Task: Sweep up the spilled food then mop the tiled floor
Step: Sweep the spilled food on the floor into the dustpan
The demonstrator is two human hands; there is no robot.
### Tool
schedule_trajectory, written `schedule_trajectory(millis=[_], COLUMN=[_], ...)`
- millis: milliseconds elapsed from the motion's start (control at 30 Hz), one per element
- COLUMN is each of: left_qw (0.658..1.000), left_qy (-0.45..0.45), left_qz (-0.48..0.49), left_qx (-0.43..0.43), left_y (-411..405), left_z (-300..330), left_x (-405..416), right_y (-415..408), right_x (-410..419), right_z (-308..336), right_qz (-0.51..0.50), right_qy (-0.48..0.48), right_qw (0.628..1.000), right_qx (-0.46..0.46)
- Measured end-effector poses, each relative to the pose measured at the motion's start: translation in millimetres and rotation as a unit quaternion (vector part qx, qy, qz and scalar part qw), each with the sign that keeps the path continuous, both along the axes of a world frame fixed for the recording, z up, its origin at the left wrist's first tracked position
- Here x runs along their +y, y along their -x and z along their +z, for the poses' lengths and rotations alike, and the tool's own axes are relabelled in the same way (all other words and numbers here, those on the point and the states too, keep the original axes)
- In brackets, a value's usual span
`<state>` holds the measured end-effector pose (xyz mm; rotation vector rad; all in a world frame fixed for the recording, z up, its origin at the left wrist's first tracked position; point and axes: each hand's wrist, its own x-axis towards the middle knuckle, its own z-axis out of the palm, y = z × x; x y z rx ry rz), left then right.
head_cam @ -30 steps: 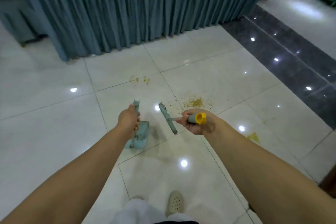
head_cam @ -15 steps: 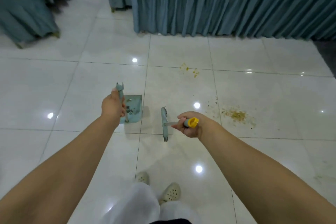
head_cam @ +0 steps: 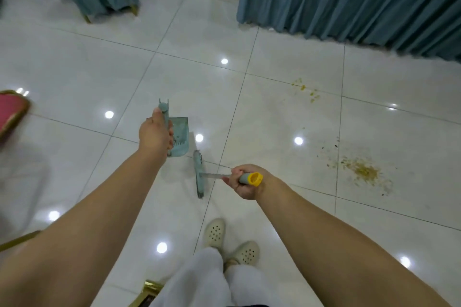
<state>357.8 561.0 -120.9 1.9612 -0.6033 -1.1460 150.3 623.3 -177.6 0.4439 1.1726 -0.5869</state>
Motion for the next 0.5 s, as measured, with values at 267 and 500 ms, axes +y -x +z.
schedule_trajectory(millis=[267, 500], left_qw=[0.998, 0.996], left_qy=[-0.014, -0.037], left_qz=[0.030, 0.025], left_qx=[0.049, 0.081], left_y=[6, 29], left_z=[-19, -41], left_x=[-4, -13], right_y=[53, 106], right_x=[1, 5], right_z=[-20, -15], right_qz=[-0.120, -0.221], right_qy=[-0.012, -0.011], right_qw=[0.992, 0.973], right_qx=[0.028, 0.070])
